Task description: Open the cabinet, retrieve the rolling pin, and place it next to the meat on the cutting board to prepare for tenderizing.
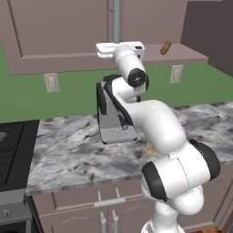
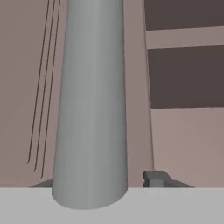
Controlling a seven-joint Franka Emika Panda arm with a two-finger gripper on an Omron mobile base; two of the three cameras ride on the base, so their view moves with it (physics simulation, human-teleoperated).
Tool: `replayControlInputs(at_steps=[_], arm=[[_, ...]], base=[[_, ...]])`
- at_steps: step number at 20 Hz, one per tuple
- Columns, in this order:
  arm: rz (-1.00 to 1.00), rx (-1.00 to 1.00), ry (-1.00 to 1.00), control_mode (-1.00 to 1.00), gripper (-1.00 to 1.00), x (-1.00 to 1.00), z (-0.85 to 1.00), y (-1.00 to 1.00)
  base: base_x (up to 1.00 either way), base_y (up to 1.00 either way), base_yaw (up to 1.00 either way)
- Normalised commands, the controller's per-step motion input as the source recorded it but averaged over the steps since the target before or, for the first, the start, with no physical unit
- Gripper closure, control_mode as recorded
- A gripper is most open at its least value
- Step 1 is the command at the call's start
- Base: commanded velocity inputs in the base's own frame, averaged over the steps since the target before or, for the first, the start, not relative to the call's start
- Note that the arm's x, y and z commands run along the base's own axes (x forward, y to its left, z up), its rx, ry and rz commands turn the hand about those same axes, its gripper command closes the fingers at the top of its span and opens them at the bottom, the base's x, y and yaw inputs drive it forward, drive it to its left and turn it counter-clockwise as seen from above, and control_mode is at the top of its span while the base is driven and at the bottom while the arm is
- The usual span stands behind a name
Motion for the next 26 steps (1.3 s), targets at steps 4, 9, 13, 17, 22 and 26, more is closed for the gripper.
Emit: replayControlInputs(at_steps=[4, 9, 13, 17, 22, 26], arm=[[0.0, 0.0, 0.0, -1.0, 1.0, 0.5, 0.0, 0.21], [0.0, 0.0, 0.02, -1.0, 1.0, 0.22, -0.01, 0.33], [0.02, 0.0, 0.02, -1.0, 1.0, 0.01, -0.03, 0.55], [0.06, 0.0, 0.0, -1.0, 1.0, -0.06, -0.06, 0.78], [0.1, 0.0, 0.0, -1.0, 1.0, -0.32, -0.1, 0.92], [0.13, 0.0, 0.0, -1.0, 1.0, -0.48, -0.12, 1.0]], base=[[0.0, 0.0, 0.0], [0.0, 0.0, 0.0], [0.0, 0.0, 0.0], [0.0, 0.0, 0.0], [0.0, 0.0, 0.0], [0.0, 0.0, 0.0]])
